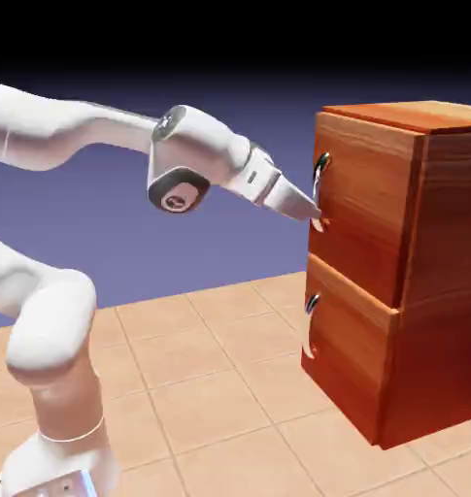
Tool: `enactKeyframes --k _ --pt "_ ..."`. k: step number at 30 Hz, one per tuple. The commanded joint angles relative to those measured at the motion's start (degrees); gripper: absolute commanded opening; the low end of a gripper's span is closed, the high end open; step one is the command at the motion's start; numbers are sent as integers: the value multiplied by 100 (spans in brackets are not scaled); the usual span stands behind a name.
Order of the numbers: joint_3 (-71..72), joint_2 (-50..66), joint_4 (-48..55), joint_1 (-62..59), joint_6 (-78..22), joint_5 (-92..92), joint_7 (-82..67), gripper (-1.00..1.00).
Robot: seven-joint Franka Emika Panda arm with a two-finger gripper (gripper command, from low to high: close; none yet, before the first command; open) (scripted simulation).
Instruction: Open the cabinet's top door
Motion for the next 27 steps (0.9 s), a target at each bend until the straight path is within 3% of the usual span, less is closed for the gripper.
enactKeyframes --k 1,27 --pt "113 -80 17 -94 -32 250 -134 0" --pt "3038 -2166 448 -2530 -867 6729 -3615 0"
